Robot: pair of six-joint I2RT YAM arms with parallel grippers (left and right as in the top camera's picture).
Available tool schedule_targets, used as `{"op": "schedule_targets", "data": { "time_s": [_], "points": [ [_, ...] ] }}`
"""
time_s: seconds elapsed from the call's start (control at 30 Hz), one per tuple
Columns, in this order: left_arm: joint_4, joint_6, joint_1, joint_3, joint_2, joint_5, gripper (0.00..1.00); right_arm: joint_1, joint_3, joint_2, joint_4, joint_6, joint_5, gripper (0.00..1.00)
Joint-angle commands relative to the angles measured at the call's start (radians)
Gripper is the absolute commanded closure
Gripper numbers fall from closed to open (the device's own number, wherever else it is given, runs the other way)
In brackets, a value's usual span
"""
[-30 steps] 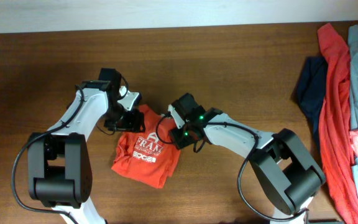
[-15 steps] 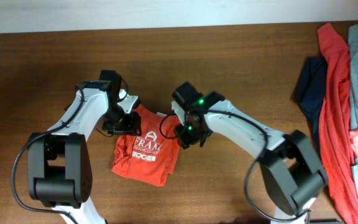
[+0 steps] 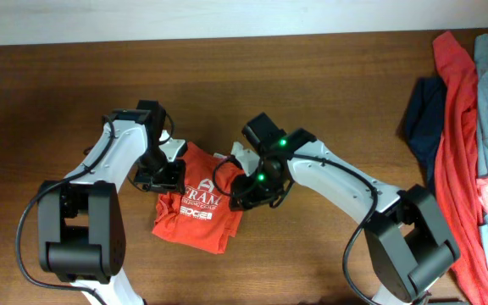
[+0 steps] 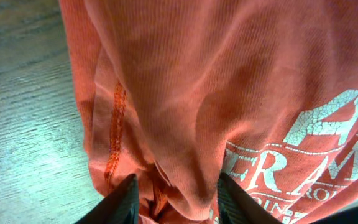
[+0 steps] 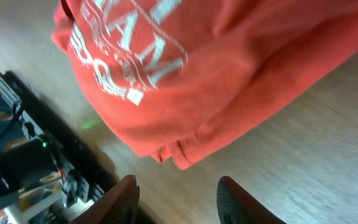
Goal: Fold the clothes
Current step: 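Hold the top edge with both grippers and fold it down over the print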
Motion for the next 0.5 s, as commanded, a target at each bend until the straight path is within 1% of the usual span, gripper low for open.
{"op": "schedule_targets", "data": {
  "time_s": [0.0,0.17,0.27,0.47],
  "points": [
    [-0.015,-0.001,-0.002,-0.004,-0.018,0.026,0.68,-0.002,-0.066,-0.011,0.056,0.009,-0.11,0.54],
    [-0.015,0.005,-0.002,-0.004,-0.018,0.032,0.73,0.005,-0.107,-0.011,0.107,0.009,-0.127,0.55],
    [-0.011,0.005,-0.002,-0.011,-0.018,0.062,0.72,0.021,-0.13,-0.01,0.135,0.01,-0.127,0.54],
    [-0.007,0.005,-0.002,-0.025,-0.018,0.063,0.71,0.057,-0.151,-0.009,0.196,0.036,-0.126,0.55]
  ]
}}
